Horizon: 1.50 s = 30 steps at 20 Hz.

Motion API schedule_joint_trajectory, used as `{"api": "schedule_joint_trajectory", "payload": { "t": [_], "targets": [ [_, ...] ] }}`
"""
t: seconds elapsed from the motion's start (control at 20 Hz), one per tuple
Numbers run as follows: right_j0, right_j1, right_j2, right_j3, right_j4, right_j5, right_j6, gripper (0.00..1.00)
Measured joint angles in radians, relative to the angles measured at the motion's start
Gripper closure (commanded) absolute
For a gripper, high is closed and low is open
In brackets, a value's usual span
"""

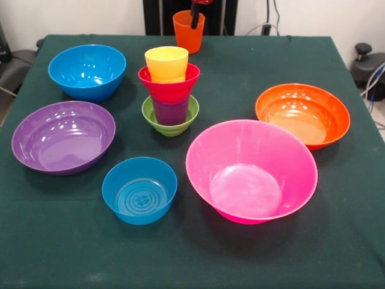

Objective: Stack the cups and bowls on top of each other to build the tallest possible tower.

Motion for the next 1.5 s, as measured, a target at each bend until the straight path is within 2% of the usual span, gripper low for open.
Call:
{"api": "schedule_joint_trajectory", "payload": {
  "t": [0.25,0.55,0.85,1.1,1.5],
  "targets": [
    [0.014,0.012,-0.001,0.000,0.007,0.000,0.000,0.00],
    [0.061,0.059,-0.002,0.000,0.023,0.000,0.000,0.00],
    [0.054,0.100,-0.002,0.000,0.023,-0.023,0.000,0.00],
    [0.004,0.119,0.001,-0.001,0.016,-0.065,0.000,0.00],
    [-0.142,0.112,0.000,-0.001,-0.048,-0.082,0.000,0.00]
  ]
}}
